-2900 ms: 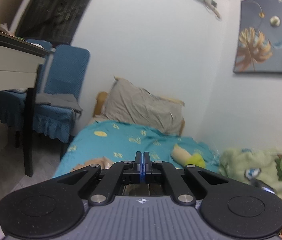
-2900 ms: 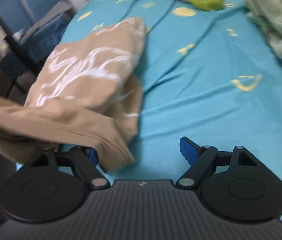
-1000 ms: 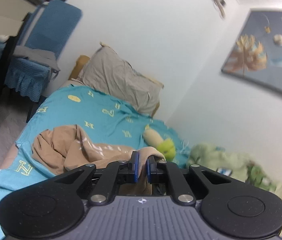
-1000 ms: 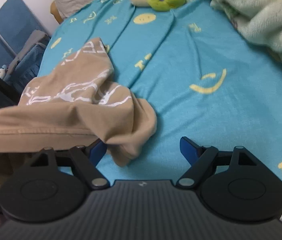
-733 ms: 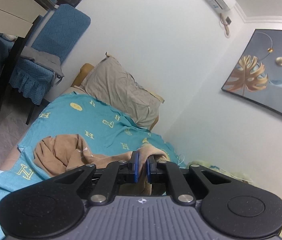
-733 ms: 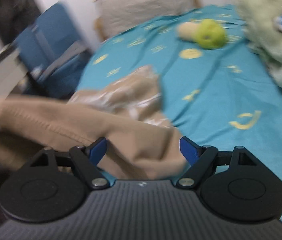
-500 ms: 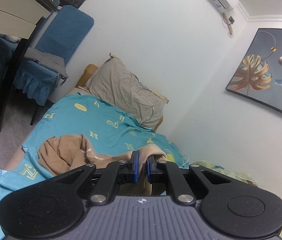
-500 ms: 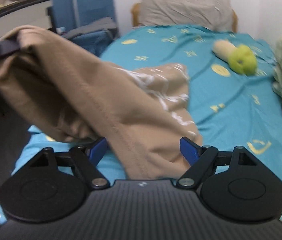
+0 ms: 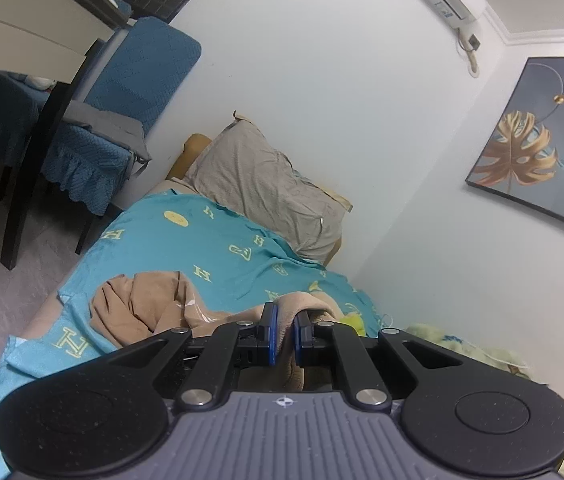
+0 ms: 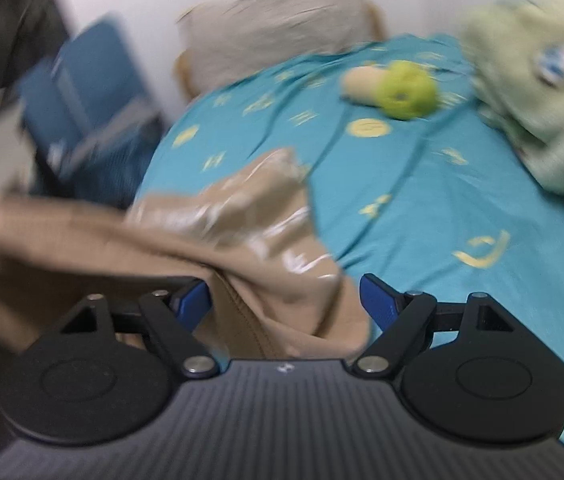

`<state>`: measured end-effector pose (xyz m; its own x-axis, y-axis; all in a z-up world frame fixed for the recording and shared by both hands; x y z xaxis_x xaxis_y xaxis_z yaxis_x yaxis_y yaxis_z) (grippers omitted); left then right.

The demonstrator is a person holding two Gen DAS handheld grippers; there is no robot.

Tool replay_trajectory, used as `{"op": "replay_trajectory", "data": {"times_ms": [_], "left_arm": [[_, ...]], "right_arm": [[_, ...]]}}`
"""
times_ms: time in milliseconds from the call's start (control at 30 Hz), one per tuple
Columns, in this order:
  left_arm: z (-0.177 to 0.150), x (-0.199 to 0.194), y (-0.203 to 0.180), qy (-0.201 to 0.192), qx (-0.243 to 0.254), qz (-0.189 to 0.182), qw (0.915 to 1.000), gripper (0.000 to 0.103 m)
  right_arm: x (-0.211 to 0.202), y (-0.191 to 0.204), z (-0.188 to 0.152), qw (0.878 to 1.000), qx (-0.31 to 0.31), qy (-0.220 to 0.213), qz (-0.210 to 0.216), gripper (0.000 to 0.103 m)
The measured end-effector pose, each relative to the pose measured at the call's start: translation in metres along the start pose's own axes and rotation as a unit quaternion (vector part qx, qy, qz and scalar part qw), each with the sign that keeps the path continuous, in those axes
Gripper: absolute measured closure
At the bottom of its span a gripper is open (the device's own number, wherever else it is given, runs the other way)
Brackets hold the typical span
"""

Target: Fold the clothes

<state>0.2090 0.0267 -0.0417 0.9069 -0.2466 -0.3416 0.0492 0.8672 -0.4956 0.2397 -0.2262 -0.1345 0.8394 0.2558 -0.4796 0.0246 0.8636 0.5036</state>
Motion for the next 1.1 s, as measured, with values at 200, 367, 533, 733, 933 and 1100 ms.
{"op": "replay_trajectory", "data": {"times_ms": [200, 367, 533, 733, 933, 1100], "left_arm": [[-0.002, -0.003, -0.005, 0.002, -0.001, -0.014, 0.9999, 0.095], [0.000, -0.005, -0.004, -0.004, -0.008, -0.015, 0.9998, 0.095], [0.002, -0.005, 0.004, -0.003, -0.014, 0.002, 0.9999, 0.095], [-0.008, 0.006, 0.020, 0.039, 0.009, 0.049, 0.9980, 0.094], [-0.037, 0.021, 0.033, 0.105, 0.084, 0.117, 0.9840, 0.090], [-0.063, 0.023, 0.036, 0.140, 0.184, 0.164, 0.9590, 0.064]], "right_arm": [[0.006, -0.025, -0.009, 0.998, 0.035, 0.032, -0.041, 0.021], [0.041, -0.030, -0.048, 0.983, -0.048, 0.149, -0.098, 0.021], [0.039, -0.032, -0.049, 0.979, -0.084, 0.135, -0.129, 0.021], [-0.012, -0.031, 0.010, 0.994, -0.035, -0.051, -0.091, 0.060], [-0.004, -0.003, 0.001, 0.997, -0.065, -0.027, -0.037, 0.094], [-0.012, 0.018, 0.008, 0.997, -0.070, -0.033, 0.010, 0.094]]}}
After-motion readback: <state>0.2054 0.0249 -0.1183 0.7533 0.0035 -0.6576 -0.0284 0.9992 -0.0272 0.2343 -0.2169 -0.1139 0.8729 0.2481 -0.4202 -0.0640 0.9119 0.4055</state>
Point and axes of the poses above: each gripper's, at about its wrist camera, not at the fingertips, and x roughly the way its jaws point, y to its left, z to its top, the point moved 9 cm from there along x, roughly the way its jaws point, and after that the axes turned 13 degrees about z, right-handed, at the moved point
